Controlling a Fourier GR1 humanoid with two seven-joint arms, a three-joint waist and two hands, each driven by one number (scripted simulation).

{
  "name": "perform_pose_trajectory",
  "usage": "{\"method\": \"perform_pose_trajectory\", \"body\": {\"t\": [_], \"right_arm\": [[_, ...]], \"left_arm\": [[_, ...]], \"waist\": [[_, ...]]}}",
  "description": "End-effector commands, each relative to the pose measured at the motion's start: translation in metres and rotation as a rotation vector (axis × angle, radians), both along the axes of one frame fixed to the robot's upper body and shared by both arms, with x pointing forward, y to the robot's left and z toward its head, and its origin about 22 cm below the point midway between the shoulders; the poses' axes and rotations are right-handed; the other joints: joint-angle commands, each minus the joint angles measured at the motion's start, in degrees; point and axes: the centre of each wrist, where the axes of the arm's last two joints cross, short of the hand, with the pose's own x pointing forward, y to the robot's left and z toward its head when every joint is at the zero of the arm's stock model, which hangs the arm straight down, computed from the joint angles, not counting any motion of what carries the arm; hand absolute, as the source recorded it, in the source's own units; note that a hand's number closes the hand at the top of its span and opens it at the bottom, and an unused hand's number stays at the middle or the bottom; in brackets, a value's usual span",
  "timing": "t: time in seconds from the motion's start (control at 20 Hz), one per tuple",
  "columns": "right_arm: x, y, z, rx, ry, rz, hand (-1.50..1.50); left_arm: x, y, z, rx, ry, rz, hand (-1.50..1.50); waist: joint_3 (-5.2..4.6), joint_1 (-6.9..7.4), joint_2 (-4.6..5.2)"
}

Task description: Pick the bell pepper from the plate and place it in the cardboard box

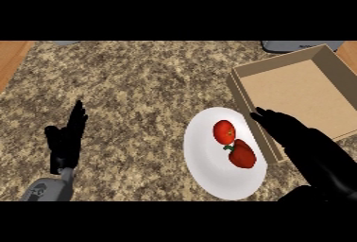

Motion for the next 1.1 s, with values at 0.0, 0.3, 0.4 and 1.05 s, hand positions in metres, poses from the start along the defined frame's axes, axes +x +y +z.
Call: {"method": "perform_pose_trajectory", "body": {"t": [0.0,0.3,0.4,1.05], "right_arm": [[-0.003,0.022,0.000,-0.093,0.063,-0.032,-1.50],[-0.002,0.048,-0.011,-0.065,0.108,-0.017,-1.50],[0.012,0.045,-0.029,-0.054,0.107,-0.031,-1.50],[0.009,0.078,-0.026,-0.125,0.109,-0.110,-1.50]], "left_arm": [[0.002,0.000,-0.003,0.009,0.015,0.004,0.00],[-0.002,-0.021,0.012,0.001,-0.012,0.000,0.00],[0.000,-0.015,-0.004,-0.011,0.003,-0.009,0.00],[0.002,-0.006,-0.001,0.001,-0.016,0.019,0.00]], "waist": [[0.01,-0.14,-0.02],[0.05,-0.09,-0.07],[0.05,-0.18,0.01],[0.05,-0.26,-0.01]]}}
